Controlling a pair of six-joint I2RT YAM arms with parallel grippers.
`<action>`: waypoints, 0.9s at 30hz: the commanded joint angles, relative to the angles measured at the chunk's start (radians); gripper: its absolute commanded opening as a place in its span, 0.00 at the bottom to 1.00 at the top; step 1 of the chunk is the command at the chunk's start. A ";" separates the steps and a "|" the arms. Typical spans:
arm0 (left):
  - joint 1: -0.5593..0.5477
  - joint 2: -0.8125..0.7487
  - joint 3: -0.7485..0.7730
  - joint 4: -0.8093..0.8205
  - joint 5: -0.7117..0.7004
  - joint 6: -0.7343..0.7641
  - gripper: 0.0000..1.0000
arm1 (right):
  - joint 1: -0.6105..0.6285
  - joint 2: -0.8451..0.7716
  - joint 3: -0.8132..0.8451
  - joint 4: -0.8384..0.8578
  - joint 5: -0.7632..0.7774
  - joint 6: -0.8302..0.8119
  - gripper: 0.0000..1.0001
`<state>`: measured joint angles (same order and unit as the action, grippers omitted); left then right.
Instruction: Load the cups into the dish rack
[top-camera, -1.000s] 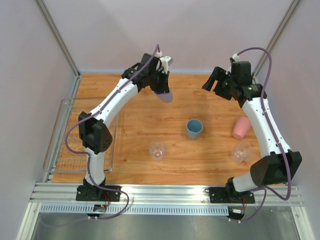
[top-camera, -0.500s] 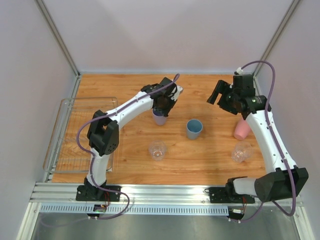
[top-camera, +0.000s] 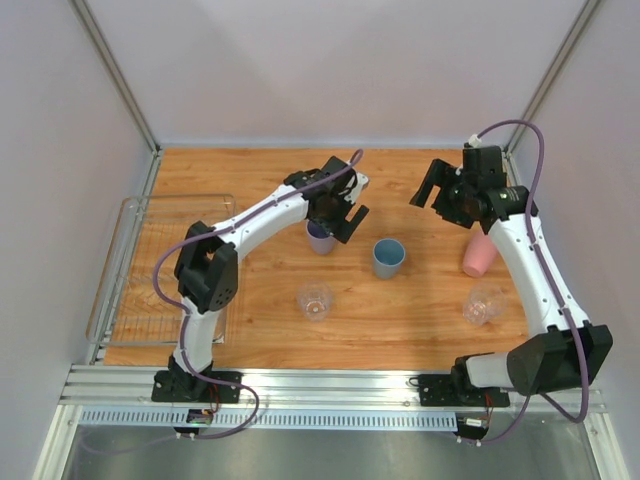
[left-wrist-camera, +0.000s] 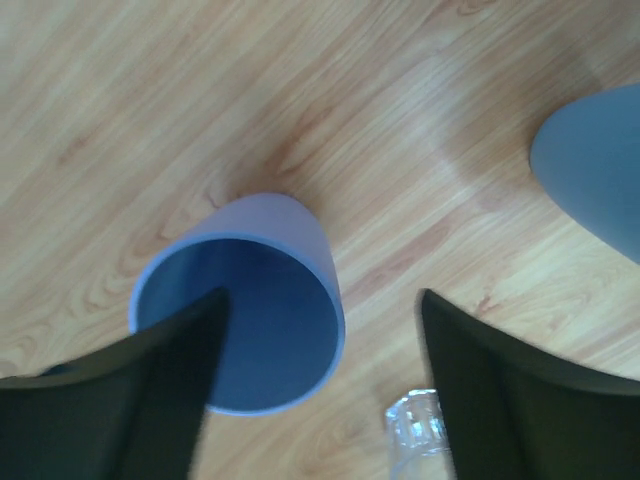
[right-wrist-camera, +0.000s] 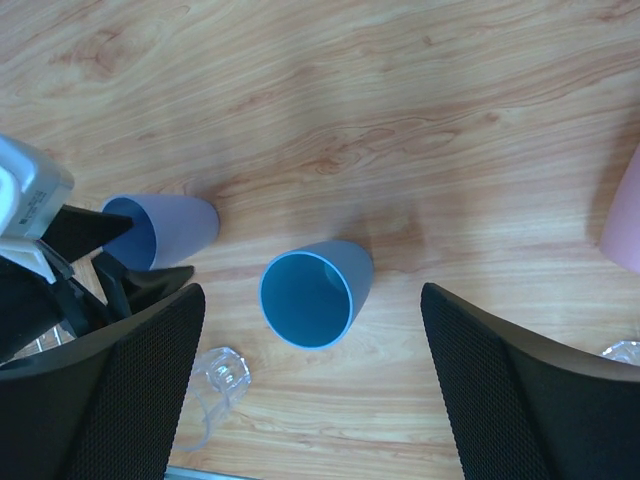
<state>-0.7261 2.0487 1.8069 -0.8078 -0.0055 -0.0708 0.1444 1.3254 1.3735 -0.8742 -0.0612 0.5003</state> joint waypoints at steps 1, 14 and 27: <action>-0.003 -0.123 0.088 -0.025 0.025 -0.014 1.00 | -0.002 0.040 0.070 0.020 -0.051 -0.003 0.91; 0.152 -0.546 -0.133 -0.074 -0.016 -0.218 1.00 | 0.169 0.305 0.309 -0.130 0.157 -0.089 0.91; 0.175 -0.598 -0.259 -0.005 0.122 -0.153 1.00 | -0.334 0.403 0.269 -0.023 -0.469 -0.622 0.87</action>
<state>-0.5491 1.4490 1.5383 -0.8494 0.0399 -0.2409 -0.1730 1.6718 1.6337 -0.9188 -0.2913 0.1333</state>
